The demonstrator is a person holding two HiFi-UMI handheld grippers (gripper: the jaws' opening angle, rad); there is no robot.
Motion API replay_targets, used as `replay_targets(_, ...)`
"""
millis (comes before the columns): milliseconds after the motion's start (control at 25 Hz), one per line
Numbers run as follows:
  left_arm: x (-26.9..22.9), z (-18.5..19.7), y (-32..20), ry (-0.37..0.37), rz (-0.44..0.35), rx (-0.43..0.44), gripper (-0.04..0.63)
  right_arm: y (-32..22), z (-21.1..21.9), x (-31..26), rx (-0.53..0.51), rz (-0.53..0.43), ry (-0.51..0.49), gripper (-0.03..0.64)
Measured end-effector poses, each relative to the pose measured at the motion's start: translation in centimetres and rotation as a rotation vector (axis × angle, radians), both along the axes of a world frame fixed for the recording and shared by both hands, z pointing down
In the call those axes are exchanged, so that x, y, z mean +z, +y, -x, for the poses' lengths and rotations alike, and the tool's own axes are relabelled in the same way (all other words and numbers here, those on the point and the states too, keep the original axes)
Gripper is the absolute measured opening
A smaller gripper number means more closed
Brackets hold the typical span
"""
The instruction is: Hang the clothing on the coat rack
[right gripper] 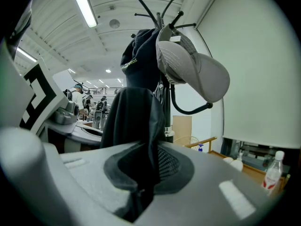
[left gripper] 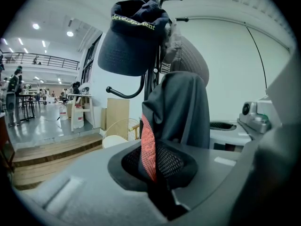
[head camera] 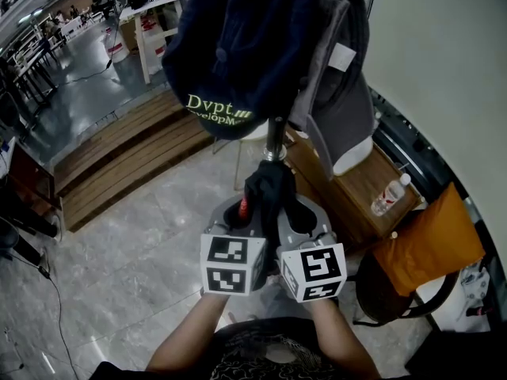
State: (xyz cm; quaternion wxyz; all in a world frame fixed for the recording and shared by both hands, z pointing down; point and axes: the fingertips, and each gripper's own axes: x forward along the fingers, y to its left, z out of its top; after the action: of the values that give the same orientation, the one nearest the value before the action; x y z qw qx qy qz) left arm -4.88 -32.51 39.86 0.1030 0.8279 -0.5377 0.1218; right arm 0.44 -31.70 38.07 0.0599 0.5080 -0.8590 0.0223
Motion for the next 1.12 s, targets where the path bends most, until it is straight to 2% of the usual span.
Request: replay_targets(1120,0.41,-0.39,0.08,-0.009,0.010,0.035,0.032,0.00,0.00,0.42,0.014,0.008,0.000,0.043)
